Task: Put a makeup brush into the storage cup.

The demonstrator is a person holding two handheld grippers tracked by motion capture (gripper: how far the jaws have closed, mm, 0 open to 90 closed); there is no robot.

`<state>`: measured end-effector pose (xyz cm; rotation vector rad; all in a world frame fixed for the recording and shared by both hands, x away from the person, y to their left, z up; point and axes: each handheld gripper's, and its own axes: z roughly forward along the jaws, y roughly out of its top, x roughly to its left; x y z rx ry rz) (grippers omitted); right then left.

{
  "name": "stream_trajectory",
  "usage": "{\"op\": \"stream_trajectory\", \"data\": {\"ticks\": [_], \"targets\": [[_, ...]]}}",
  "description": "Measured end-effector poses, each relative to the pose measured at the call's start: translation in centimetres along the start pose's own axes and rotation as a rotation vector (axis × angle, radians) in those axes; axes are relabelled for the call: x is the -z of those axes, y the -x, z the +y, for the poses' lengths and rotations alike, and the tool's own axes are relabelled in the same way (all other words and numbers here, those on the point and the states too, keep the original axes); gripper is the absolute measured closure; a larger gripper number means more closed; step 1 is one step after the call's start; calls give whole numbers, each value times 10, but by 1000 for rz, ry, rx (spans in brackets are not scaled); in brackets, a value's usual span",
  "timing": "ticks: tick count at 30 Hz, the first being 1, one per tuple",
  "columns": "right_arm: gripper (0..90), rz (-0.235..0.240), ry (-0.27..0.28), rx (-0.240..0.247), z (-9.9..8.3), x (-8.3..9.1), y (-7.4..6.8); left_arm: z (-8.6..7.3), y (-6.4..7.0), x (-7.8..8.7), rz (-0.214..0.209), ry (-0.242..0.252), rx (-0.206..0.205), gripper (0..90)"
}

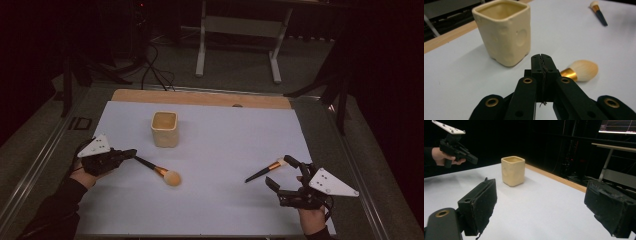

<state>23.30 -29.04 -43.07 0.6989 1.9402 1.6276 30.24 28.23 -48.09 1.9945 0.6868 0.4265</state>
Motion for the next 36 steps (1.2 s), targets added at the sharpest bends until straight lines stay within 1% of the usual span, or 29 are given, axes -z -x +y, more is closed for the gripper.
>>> {"op": "stream_trajectory", "data": {"ticks": [3,5,7,8,9,13,16,17,19,22,25,28,32,33,34,36], "targets": [[109,-1,0,1,0,0,0,-1,-4,-4,8,-18,12,900],[108,0,-1,1,0,0,0,-1,-6,-7,16,-31,37,900],[109,1,-1,0,0,0,0,-2,-10,-11,17,-49,53,900],[109,1,-1,-1,0,0,0,-2,-10,-11,17,-49,53,900],[109,1,-1,-1,0,0,0,-4,-13,-15,19,-70,62,900],[109,1,-1,0,0,-1,0,-7,-18,-23,31,-81,58,900],[109,2,-2,1,-1,-1,0,-9,-22,-28,38,-104,52,900],[109,2,-2,1,-1,-1,0,-9,-22,-28,38,-104,52,900],[109,4,-2,-1,-1,-1,0,-11,-26,-33,41,-130,50,900],[109,5,-2,0,-1,-1,0,-13,-28,-36,43,-137,49,900],[109,8,-3,-2,-1,-1,0,-15,-32,-45,33,-173,43,900],[109,8,-4,-3,-1,-1,1,-18,-35,-51,23,-192,46,900],[109,7,-3,-6,-1,-1,1,-19,-38,-58,23,-220,49,900],[109,8,-1,-8,-2,-1,1,-19,-39,-60,19,-229,42,900],[109,10,-2,-8,-2,-1,1,-19,-39,-62,13,-232,46,900],[108,13,-3,-11,-2,-1,1,-19,-40,-67,8,-247,42,900]]}}
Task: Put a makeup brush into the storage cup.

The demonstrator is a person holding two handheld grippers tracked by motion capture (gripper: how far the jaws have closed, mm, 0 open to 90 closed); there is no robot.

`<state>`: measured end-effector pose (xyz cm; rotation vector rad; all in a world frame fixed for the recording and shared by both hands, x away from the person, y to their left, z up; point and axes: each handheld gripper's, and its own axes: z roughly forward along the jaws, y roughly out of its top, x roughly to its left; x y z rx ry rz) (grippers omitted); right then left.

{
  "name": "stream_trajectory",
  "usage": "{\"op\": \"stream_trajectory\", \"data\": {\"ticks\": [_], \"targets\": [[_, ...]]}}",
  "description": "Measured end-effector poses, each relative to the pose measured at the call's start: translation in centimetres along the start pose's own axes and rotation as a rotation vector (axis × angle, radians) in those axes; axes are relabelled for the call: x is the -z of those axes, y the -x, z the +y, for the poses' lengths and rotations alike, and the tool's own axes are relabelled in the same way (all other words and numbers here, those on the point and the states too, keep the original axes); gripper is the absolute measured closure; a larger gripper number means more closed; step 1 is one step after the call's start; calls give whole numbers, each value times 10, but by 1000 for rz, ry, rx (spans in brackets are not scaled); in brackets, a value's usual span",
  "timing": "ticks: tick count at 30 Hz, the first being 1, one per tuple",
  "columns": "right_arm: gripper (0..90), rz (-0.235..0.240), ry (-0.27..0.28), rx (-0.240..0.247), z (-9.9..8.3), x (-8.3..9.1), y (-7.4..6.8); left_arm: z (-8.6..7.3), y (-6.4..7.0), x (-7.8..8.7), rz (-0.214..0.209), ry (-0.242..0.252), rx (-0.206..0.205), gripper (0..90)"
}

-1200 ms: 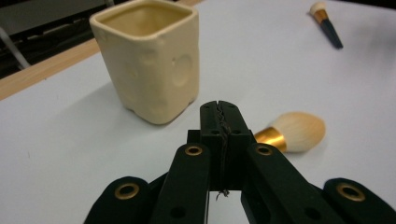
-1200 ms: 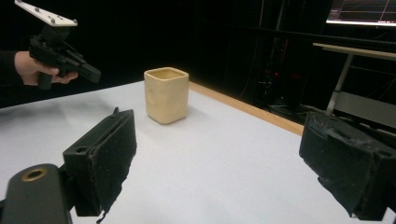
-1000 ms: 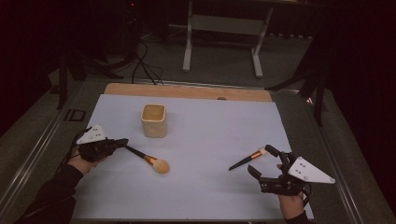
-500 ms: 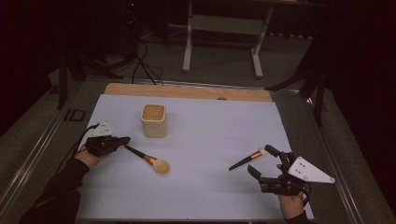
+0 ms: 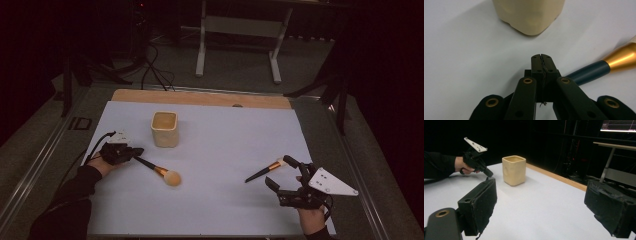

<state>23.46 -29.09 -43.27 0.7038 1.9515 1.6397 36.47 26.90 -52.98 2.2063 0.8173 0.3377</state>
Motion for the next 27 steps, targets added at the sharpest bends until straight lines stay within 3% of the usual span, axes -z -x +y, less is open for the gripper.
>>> {"op": "stream_trajectory", "data": {"ticks": [13,27], "targets": [[109,-1,-5,-1,-1,-1,0,-2,-8,-7,-11,-54,-2,900],[109,-3,-4,1,0,0,-1,-4,-1,3,-55,-99,-30,900]]}}
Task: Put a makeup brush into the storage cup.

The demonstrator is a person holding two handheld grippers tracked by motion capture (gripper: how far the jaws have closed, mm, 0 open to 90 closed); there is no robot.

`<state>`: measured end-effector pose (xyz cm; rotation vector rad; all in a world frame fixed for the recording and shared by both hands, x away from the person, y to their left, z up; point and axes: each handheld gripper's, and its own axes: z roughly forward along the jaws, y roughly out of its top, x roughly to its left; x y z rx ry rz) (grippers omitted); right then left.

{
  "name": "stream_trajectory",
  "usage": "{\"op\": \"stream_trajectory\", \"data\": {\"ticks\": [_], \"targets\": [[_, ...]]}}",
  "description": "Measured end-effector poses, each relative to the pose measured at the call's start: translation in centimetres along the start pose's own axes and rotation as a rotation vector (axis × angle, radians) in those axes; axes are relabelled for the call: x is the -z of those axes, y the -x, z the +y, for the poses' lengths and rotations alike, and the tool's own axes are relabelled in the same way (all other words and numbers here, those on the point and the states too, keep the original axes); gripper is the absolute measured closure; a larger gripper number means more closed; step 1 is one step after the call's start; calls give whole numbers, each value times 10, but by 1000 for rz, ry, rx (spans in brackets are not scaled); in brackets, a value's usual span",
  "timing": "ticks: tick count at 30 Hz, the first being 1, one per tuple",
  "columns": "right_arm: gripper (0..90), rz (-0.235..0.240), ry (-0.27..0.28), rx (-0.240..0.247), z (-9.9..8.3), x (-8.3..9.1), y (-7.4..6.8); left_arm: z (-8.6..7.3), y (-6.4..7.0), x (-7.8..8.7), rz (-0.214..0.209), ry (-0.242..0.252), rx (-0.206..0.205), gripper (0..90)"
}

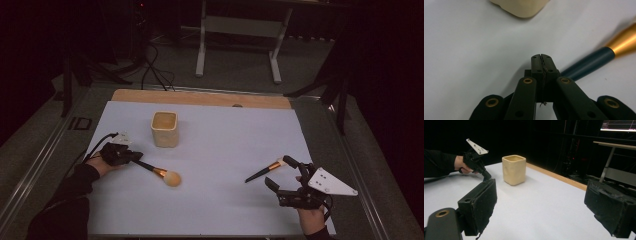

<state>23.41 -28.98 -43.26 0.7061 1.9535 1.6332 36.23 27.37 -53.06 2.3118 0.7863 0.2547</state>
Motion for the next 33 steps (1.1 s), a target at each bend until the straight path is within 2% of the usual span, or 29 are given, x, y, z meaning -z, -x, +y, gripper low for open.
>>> {"op": "stream_trajectory", "data": {"ticks": [16,27,33], "targets": [[109,0,-2,-2,0,-1,0,-8,10,11,-54,-33,-8,900],[109,-1,-6,-1,1,-1,0,-10,19,15,-103,-92,-28,900],[109,0,-6,-2,1,-1,-1,-10,20,17,-120,-95,-31,900]]}}
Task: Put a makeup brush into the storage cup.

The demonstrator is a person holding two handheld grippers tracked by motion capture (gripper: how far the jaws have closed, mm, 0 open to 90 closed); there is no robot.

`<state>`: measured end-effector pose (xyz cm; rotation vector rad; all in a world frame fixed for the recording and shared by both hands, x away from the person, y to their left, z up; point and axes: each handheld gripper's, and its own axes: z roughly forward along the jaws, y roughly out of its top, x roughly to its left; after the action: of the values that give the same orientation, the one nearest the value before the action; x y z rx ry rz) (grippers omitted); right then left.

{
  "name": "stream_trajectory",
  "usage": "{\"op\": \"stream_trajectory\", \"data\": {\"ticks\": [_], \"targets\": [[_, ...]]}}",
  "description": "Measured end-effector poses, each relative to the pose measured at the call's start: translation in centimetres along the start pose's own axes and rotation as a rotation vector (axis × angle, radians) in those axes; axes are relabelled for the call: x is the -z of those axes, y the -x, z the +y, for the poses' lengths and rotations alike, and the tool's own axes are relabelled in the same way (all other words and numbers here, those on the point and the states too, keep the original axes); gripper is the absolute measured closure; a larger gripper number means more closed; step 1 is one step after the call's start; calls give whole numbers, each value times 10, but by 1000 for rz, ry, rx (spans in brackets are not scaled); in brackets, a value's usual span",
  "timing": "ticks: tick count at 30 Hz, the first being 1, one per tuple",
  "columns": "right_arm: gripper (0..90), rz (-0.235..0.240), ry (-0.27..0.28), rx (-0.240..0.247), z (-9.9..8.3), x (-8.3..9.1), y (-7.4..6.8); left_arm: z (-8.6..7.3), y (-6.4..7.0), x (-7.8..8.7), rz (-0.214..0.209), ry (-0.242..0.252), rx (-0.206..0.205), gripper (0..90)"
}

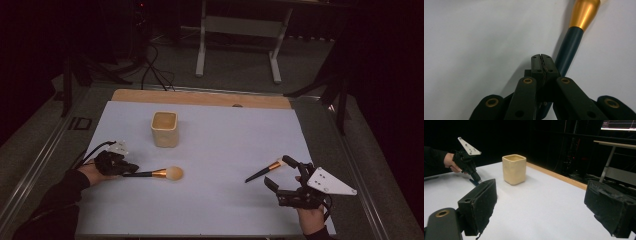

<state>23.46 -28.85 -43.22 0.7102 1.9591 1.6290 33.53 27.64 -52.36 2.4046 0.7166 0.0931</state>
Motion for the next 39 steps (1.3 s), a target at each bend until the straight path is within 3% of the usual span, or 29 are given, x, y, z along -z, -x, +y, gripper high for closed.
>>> {"op": "stream_trajectory", "data": {"ticks": [9,13,24,34,39], "targets": [[109,-1,-1,2,0,0,0,1,0,3,16,-7,-22,900],[109,-2,-1,4,0,0,0,6,0,12,25,12,-25,900],[109,0,-2,4,0,0,-1,29,6,41,12,-25,-57,871],[109,3,-2,6,0,-1,-1,53,17,69,1,-62,-99,788],[109,5,-2,4,0,-1,0,62,21,74,-45,-79,-101,687]]}}
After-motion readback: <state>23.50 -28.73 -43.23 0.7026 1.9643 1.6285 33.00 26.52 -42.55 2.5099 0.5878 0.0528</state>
